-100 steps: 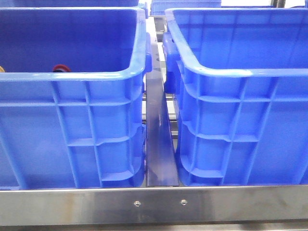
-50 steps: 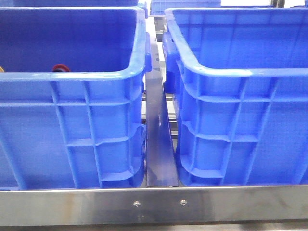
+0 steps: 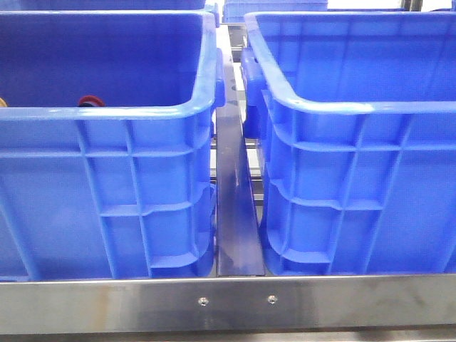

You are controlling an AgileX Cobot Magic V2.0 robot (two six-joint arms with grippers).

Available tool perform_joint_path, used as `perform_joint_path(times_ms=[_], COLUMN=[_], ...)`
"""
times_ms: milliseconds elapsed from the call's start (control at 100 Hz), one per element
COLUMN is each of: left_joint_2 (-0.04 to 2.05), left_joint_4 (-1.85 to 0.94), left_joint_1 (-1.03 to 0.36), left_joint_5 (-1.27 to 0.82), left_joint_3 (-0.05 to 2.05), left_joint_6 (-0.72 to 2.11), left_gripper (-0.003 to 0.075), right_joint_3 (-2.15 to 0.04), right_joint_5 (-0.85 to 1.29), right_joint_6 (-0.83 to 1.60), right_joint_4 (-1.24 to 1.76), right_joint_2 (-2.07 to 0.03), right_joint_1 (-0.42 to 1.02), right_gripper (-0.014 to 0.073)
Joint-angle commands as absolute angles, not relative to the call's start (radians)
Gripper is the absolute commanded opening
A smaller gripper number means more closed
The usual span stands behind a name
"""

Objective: Pick red and yellow buttons and place in box

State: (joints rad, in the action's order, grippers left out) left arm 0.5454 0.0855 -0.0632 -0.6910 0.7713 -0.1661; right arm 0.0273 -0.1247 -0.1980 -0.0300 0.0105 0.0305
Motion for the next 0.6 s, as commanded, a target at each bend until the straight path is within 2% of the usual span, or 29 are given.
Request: perform_joint_path(times_ms=[0, 250, 470, 540, 590], left_joint_2=[0.667, 0.923, 1.041, 1.058, 1.067], left_joint_4=[0.080, 0.082, 0.082, 0.082, 0.082], left_joint_1=[-0.066, -0.066, -0.066, -0.066, -0.066], left_joint_5=[-0.701, -0.703, -0.696, -0.696, -0.696], left_joint_3=[0.890, 1.010, 1.024, 1.024, 1.024], left_joint_6=[-0.167, -0.165, -0.165, -0.151, -0.143], left_gripper=[-0.0019, -0.0019, -0.0015, 0.0020, 0.0080], right_joint_3=[0.008, 0.008, 0.008, 0.008, 0.008], right_joint_5=[-0.206, -0.206, -0.206, -0.206, -0.206], right_joint_6=[-0.194, -0.194, -0.194, -0.194, -0.194], right_joint_4=[-0.034, -0.034, -0.034, -0.034, -0.034], right_joint_2=[0.034, 0.034, 0.034, 0.034, 0.034], right_joint_1=[0.023, 0.023, 0.023, 0.023, 0.023], right_gripper=[-0.0069, -0.0069, -0.0069, -0.0069, -0.0069])
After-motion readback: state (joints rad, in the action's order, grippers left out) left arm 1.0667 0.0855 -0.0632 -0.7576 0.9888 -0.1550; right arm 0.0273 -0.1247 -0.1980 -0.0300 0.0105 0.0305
